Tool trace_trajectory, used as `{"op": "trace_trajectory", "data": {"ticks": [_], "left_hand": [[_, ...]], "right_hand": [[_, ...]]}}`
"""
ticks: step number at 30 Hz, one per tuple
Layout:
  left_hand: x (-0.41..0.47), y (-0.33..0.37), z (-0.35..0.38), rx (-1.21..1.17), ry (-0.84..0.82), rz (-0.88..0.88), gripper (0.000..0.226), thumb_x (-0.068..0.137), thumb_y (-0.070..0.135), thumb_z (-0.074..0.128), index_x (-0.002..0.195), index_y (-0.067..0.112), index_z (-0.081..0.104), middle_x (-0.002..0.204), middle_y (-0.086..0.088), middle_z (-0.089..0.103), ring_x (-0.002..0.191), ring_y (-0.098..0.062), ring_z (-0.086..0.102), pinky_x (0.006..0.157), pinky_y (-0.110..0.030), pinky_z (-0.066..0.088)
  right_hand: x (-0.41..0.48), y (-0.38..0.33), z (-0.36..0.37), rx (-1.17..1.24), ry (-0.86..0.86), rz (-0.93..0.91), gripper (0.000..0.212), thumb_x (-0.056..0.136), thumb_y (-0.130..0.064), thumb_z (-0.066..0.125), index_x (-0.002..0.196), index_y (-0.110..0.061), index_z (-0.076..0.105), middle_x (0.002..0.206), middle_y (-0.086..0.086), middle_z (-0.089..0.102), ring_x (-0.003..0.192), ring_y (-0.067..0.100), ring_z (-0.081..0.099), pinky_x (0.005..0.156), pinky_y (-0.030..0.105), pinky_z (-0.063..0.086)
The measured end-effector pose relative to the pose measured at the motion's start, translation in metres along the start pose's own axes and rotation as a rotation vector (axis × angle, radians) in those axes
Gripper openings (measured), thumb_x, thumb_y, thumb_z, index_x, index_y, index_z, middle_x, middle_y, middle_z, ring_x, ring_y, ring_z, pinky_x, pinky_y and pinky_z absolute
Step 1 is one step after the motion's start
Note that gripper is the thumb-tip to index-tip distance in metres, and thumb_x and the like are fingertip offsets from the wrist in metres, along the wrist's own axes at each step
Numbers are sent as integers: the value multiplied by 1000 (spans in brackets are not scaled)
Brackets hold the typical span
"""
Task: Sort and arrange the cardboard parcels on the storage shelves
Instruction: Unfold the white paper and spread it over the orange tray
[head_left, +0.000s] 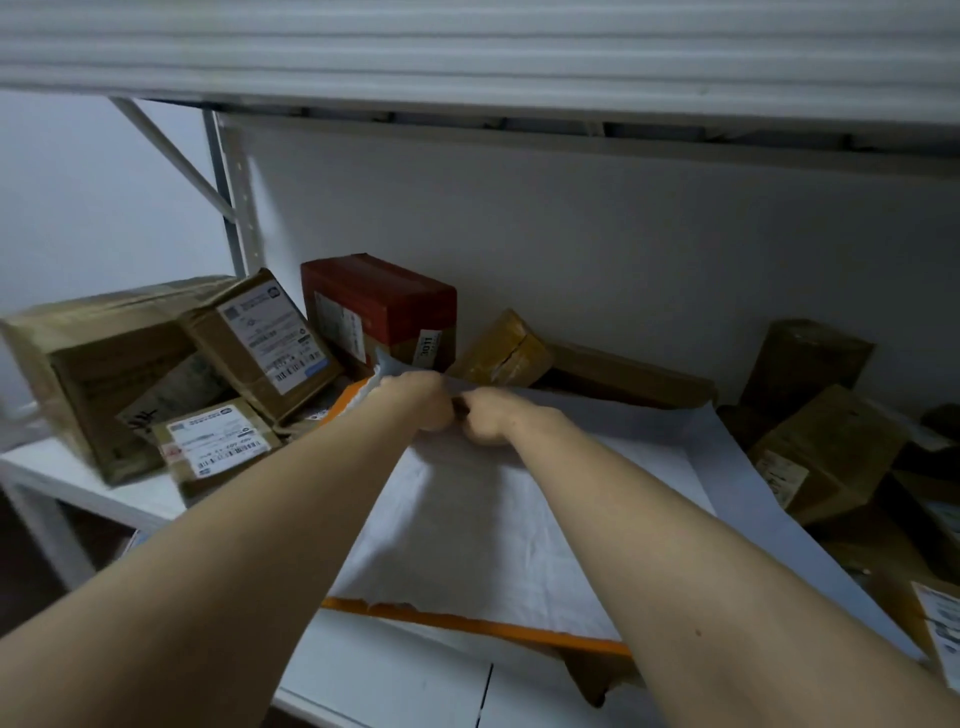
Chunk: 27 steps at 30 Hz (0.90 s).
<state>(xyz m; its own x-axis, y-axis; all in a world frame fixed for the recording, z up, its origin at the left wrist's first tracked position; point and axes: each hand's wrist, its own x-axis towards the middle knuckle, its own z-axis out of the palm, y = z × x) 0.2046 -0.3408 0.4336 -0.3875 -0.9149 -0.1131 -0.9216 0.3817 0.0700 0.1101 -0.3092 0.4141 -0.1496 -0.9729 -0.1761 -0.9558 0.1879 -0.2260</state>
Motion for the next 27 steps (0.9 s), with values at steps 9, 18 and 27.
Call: {"op": "trace_trajectory", "data": {"ticks": [9, 18, 27], "left_hand": [[-47, -66, -39, -295, 116, -104, 39, 93, 24, 51, 123, 0, 53, 121, -20, 57, 115, -35, 54, 95, -38, 46], [-99, -116, -25, -820, -364, -228, 22, 93, 15, 49, 78, 0, 50, 50, -12, 59, 44, -23, 57, 45, -29, 49], [-111, -114, -20, -832, -274, -116, 11, 86, 12, 61, 87, 4, 53, 77, -12, 53, 67, -24, 52, 59, -31, 47]], "right_hand": [[-34, -54, -10, 203, 145, -126, 24, 85, -17, 65, 106, -11, 72, 108, 10, 69, 100, 26, 63, 89, 39, 54], [-55, -97, 20, 110, 79, -103, 15, 78, -27, 72, 82, -13, 71, 96, 12, 69, 92, 28, 64, 69, 39, 50], [-99, -99, 10, 368, 136, -96, 12, 83, -13, 68, 91, -10, 75, 90, 4, 69, 89, 18, 61, 67, 25, 48]]}}
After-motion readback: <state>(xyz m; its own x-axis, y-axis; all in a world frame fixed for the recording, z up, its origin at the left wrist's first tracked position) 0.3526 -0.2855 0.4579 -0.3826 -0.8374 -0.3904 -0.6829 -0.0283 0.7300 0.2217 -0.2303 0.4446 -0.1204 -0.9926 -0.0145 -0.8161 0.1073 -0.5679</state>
